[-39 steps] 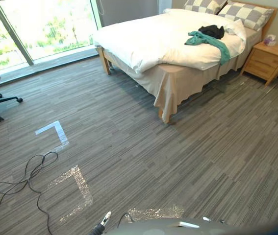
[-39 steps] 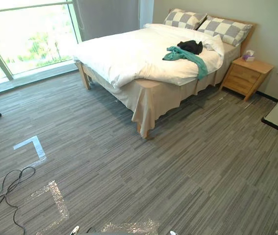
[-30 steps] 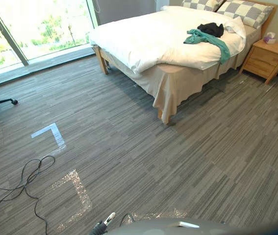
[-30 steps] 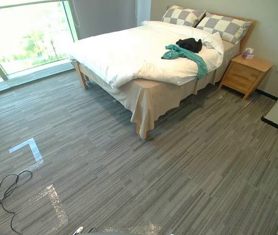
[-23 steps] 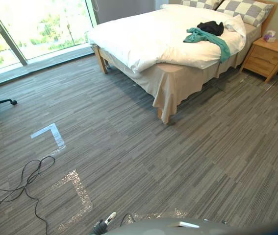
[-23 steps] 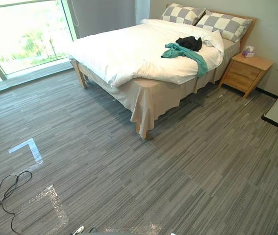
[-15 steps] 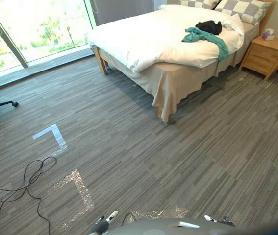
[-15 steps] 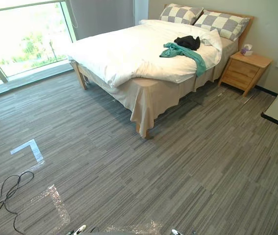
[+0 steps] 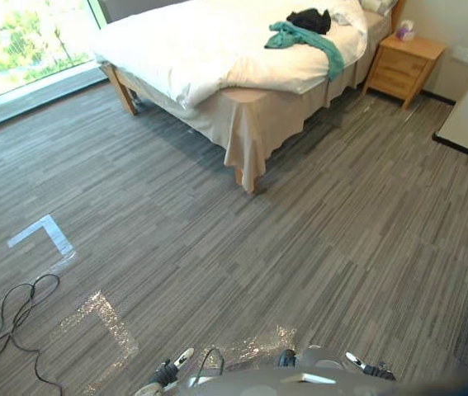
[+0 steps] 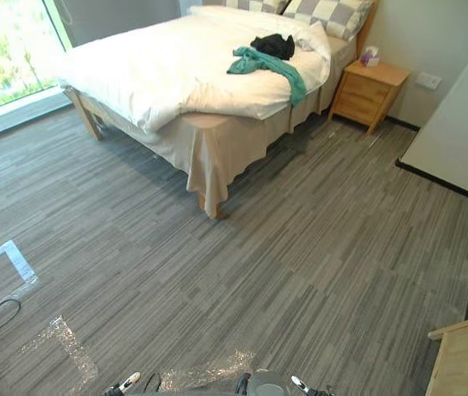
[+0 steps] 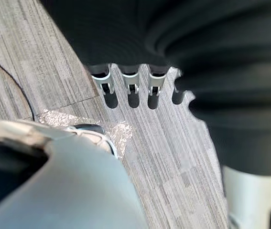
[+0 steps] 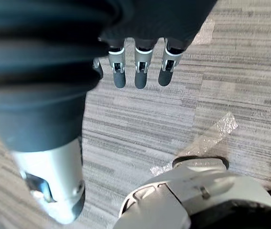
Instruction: Tidy the bed and pick cloth on bed and put in laundry
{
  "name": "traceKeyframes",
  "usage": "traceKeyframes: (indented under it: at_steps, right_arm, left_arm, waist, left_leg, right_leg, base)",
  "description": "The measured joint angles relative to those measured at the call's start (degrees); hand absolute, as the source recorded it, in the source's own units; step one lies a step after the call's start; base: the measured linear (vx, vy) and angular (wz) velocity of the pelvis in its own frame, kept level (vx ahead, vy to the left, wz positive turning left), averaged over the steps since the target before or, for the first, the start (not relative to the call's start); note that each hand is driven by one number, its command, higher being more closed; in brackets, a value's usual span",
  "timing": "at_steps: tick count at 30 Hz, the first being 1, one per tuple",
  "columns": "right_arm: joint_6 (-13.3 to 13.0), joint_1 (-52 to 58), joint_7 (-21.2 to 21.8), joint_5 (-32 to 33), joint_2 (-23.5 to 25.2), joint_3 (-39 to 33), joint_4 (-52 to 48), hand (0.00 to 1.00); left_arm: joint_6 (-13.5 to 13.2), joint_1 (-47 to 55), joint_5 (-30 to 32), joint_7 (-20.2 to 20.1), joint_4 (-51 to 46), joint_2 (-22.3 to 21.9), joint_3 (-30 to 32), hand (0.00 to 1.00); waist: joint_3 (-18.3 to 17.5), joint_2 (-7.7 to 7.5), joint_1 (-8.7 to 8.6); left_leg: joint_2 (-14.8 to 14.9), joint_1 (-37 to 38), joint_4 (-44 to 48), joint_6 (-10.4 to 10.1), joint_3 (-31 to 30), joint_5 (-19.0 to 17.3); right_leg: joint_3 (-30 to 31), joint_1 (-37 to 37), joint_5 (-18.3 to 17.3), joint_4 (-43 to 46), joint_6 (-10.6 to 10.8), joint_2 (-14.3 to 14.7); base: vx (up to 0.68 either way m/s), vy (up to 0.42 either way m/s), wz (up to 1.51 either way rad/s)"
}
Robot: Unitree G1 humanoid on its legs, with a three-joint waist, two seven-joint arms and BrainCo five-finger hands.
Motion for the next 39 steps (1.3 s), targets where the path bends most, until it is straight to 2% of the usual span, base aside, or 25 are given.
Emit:
traceKeyframes:
  at_steps: [2, 3, 5, 6, 8, 9, 10, 11, 12, 14, 16, 18, 19, 20, 21, 22, 23, 27, 29, 31, 32, 33, 36, 37, 39]
  right_arm:
    - [-0.26, 0.05, 0.01, -0.13, -0.08, 0.45, -0.03, 0.00]
    - [-0.57, 0.56, 0.02, -0.53, 0.06, 0.41, -0.30, 0.00]
    - [-0.62, 0.83, 0.04, -1.01, 0.32, 0.14, -0.66, 0.00]
    - [-0.55, 1.04, 0.09, -1.90, 0.56, -0.04, -0.65, 0.00]
    - [-0.63, 1.27, 0.40, -2.51, 0.02, -0.29, -1.11, 0.00]
    - [-0.75, 1.50, 0.54, -3.40, -0.76, -0.27, -1.27, 0.00]
    - [-0.72, 1.41, 0.58, -4.16, -1.67, -0.12, -1.27, 0.00]
    - [-0.72, 1.29, 0.55, -4.47, -1.89, -0.05, -1.49, 0.00]
    - [-0.67, 1.25, 0.48, -5.57, -2.03, 0.01, -1.44, 0.00]
    - [-0.55, 0.46, 0.35, -8.49, -1.92, 0.23, -1.12, 0.00]
    - [-0.67, -1.55, 0.55, -9.37, -1.25, 0.20, -0.82, 0.00]
    - [-0.81, -3.26, 1.25, -10.77, -0.53, 0.20, -0.52, 0.00]
    - [-1.47, -3.08, 1.76, -10.78, -0.30, 0.25, -0.67, 0.00]
    - [-2.27, -3.18, 2.15, -10.71, -0.03, 0.53, -1.08, 0.00]
    - [-2.89, -3.13, 2.24, -10.68, 0.01, 0.81, -1.53, 0.00]
    - [-3.26, -4.00, 2.15, -10.67, 1.48, 1.29, -0.82, 0.00]
    - [-3.47, -3.99, 2.21, -10.67, 3.14, 2.74, -0.77, 0.00]
    - [-3.53, -4.67, 1.98, -10.64, 4.21, 3.24, -0.76, 0.00]
    - [-3.18, -5.47, 1.49, -10.61, 3.94, 1.45, -0.13, 0.00]
    - [-3.27, -5.90, 1.01, -10.09, 3.35, -0.61, 1.35, 0.00]
    - [-3.27, -5.89, 0.93, -10.02, 2.80, -0.85, 1.89, 0.00]
    - [-3.22, -5.85, 0.55, -8.71, 2.30, -2.11, 2.72, 0.00]
    - [-3.98, -5.89, 0.29, -8.12, 2.27, -2.33, 2.23, 0.00]
    - [-4.64, -5.89, 0.48, -7.58, 2.70, -2.59, 2.15, 0.00]
    - [-5.33, -6.05, 0.71, -6.02, 2.96, -3.43, 2.03, 0.00]
  left_arm:
    - [-0.12, 0.04, 0.92, 0.00, -0.09, -0.11, 0.48, 0.00]
    - [-0.10, 0.33, 1.50, 0.15, -0.12, -0.10, 0.53, 0.00]
    - [-0.11, 0.57, 1.50, 0.22, -0.17, -0.16, 1.35, 0.00]
    - [-0.25, 0.62, 1.42, 0.86, -0.47, -0.61, 3.66, 0.00]
    - [-1.34, 0.73, 0.95, 1.30, -1.86, -2.36, 5.89, 0.00]
    - [-2.17, 0.83, 0.17, 1.28, -2.34, -3.74, 6.86, 0.00]
    - [-3.51, 0.99, -2.01, 1.17, -2.42, -5.04, 7.33, 0.00]
    - [-4.32, 1.06, -3.37, 1.02, -2.56, -5.46, 7.46, 0.00]
    - [-5.17, 1.12, -4.46, 0.35, -2.93, -5.47, 7.47, 0.00]
    - [-7.63, 0.95, -8.51, -2.64, -4.23, -5.78, 7.06, 0.00]
    - [-9.02, 0.76, -11.56, -5.99, -5.19, -5.97, 6.93, 0.00]
    - [-10.82, 0.21, -12.63, -8.15, -5.30, -5.94, 6.34, 0.00]
    - [-12.03, -0.32, -12.56, -8.79, -5.36, -6.05, 4.56, 0.00]
    - [-13.06, -0.21, -12.51, -8.87, -5.33, -6.48, 3.29, 0.00]
    - [-13.64, -0.02, -12.46, -8.75, -5.10, -6.83, 2.60, 0.00]
    - [-14.48, -0.90, -12.19, -8.31, -4.64, -5.59, 2.83, 0.00]
    - [-14.90, -1.43, -11.93, -7.04, -4.57, -4.59, 2.70, 0.00]
    - [-14.40, -2.29, -9.97, -2.70, -3.93, -4.64, 1.72, 0.00]
    - [-13.13, -2.44, -9.61, -0.60, -2.34, -4.21, 0.25, 0.00]
    - [-12.19, -3.19, -7.77, 0.47, -1.14, -2.94, -1.77, 0.00]
    - [-12.17, -3.46, -7.07, 0.62, -0.42, -2.71, -2.37, 0.00]
    - [-12.24, -3.46, -5.53, 0.78, -0.07, -2.50, -3.43, 0.00]
    - [-12.19, -3.99, -4.25, 0.98, 0.05, -2.39, -4.41, 0.00]
    - [-12.20, -4.68, -4.18, 1.24, 0.31, -1.95, -5.37, 0.00]
    - [-11.82, -5.48, -4.59, 1.31, 0.71, -1.86, -5.65, 0.00]
  waist:
    - [0.19, 0.39, -0.05]
    - [-0.17, 0.65, -0.58]
    - [-0.90, 0.12, -0.76]
    - [-1.44, -0.01, -0.90]
    - [-1.52, 0.76, -0.80]
    - [-1.87, 2.20, -0.75]
    - [-2.34, 3.71, -0.64]
    - [-2.39, 3.81, -0.56]
    - [-2.46, 3.93, -0.13]
    - [-2.50, 3.07, 1.61]
    - [-1.64, 1.80, 2.43]
    - [-1.07, 0.97, 2.86]
    - [-1.10, 1.01, 3.62]
    - [-1.40, 1.62, 3.96]
    - [-1.66, 2.60, 4.25]
    - [-1.52, 1.31, 4.50]
    - [-2.37, -1.28, 4.27]
    - [-2.50, -1.57, 5.33]
    - [-3.28, -1.08, 5.44]
    - [-3.28, -1.21, 5.07]
    - [-3.16, -1.01, 4.84]
    - [-2.85, -0.50, 4.85]
    - [-2.55, -0.52, 4.36]
    - [-2.30, -0.94, 3.85]
    - [-2.20, -0.88, 3.24]
  left_leg:
    - [0.62, 0.50, 0.24, -0.33, 1.23, -0.46]
    - [1.72, 0.70, 2.77, -1.02, 2.24, -1.95]
    - [2.88, -1.08, 7.97, -1.30, 2.21, -3.46]
    - [6.19, -6.20, 21.13, -0.94, 0.41, -5.38]
    - [10.10, -11.30, 35.13, 0.12, -3.13, -4.94]
    - [11.95, -13.88, 42.05, 1.77, -5.78, -3.39]
    - [13.65, -17.10, 49.88, 2.27, -9.54, 1.04]
    - [14.11, -20.25, 56.01, 2.06, -12.71, 7.01]
    - [13.48, -23.06, 60.94, 1.18, -15.51, 7.66]
    - [9.43, -30.52, 65.92, 0.76, -19.85, 0.05]
    - [6.44, -34.48, 61.89, 1.14, -18.39, -3.60]
    - [3.95, -36.01, 52.53, 1.93, -14.63, -4.60]
    - [2.47, -35.74, 42.19, 2.56, -11.97, -3.32]
    - [1.86, -34.74, 30.54, 2.82, -10.60, 0.57]
    - [2.18, -34.41, 24.31, 2.94, -10.74, 2.54]
    - [0.64, -33.74, 23.89, 8.27, -9.55, 4.83]
    - [-1.17, -33.06, 22.40, 8.44, -8.55, 3.90]
    - [-4.85, -28.17, 19.13, 10.62, -6.43, 0.57]
    - [-6.76, -24.94, 17.24, 11.16, -6.29, -1.24]
    - [-8.54, -20.66, 15.22, 10.75, -7.42, -2.74]
    - [-8.80, -19.08, 14.33, 10.49, -7.89, -2.95]
    - [-9.14, -14.33, 11.97, 9.55, -8.05, -3.35]
    - [-8.97, -8.94, 8.77, 8.45, -8.64, -4.08]
    - [-8.40, -7.63, 8.29, 7.83, -10.00, -4.61]
    - [-6.99, -6.59, 8.19, 6.84, -12.80, -5.46]
  right_leg:
    - [-0.01, 0.32, -0.97, -0.42, -0.51, 0.55]
    - [-0.16, 0.82, -2.28, -0.21, -2.08, 0.97]
    - [-0.21, 0.93, -3.29, -0.32, -2.76, 1.00]
    - [0.13, 1.50, -3.53, -1.41, -2.78, 0.94]
    - [0.89, 3.38, -3.48, -2.94, -2.78, 1.95]
    - [1.84, 4.71, -3.52, -4.01, -2.95, 3.08]
    - [3.46, 6.94, -3.18, -5.73, -4.04, 4.49]
    - [5.00, 8.86, -3.12, -7.26, -4.38, 5.06]
    - [6.66, 10.92, -3.36, -7.99, -4.89, 5.13]
    - [10.23, 14.40, -3.43, -10.35, -4.93, 3.81]
    - [12.63, 17.05, -3.25, -11.91, -4.64, 2.01]
    - [12.89, 19.22, -3.29, -11.88, -4.54, 0.26]
    - [12.85, 20.70, -3.50, -11.84, -4.05, -0.40]
    - [12.81, 21.63, -4.16, -11.86, -2.40, -0.10]
    - [12.78, 22.07, -4.71, -11.86, -1.43, 0.73]
    - [12.70, 23.15, -5.83, -11.77, 0.35, -0.74]
    - [12.51, 22.54, -4.36, -10.97, 1.30, -2.60]
    - [13.16, 22.18, 1.12, -6.17, 1.80, -6.33]
    - [14.81, 17.90, 3.20, 5.46, 2.52, -8.31]
    - [14.48, 10.01, 6.24, 24.96, 5.75, -10.59]
    - [13.83, 8.11, 6.05, 29.81, 5.62, -10.92]
    - [9.94, 4.08, 2.82, 37.93, 4.95, -12.44]
    - [4.55, -2.08, -2.41, 38.51, 4.89, -13.55]
    - [2.20, -4.77, -4.40, 34.78, 4.84, -13.44]
    - [-0.44, -7.98, -4.59, 24.68, 4.66, -12.48]
  base:
    - [0.10, -0.070, -0.41]
    - [0.13, -0.067, -0.31]
    - [0.15, -0.079, -0.25]
    - [0.22, -0.145, -0.31]
    - [0.22, -0.129, -0.38]
    - [0.31, -0.039, -0.52]
    - [0.33, -0.021, -0.59]
    - [0.44, 0.008, -0.66]
    - [0.39, 0.016, -0.81]
    - [0.43, 0.043, -0.91]
    - [0.39, 0.097, -0.81]
    - [0.41, 0.133, -0.67]
    - [0.57, 0.206, -0.67]
    - [0.48, 0.178, -0.66]
    - [0.53, 0.221, -0.58]
    - [0.40, 0.187, -0.27]
    - [0.57, 0.293, -0.16]
    - [0.40, 0.265, -0.08]
    - [0.35, 0.218, -0.03]
    - [0.30, 0.166, 0.09]
    - [0.36, 0.154, 0.08]
    - [0.30, 0.103, 0.02]
    - [0.25, 0.041, 0.09]
    - [0.25, -0.078, 0.59]
    - [0.28, -0.127, 0.79]
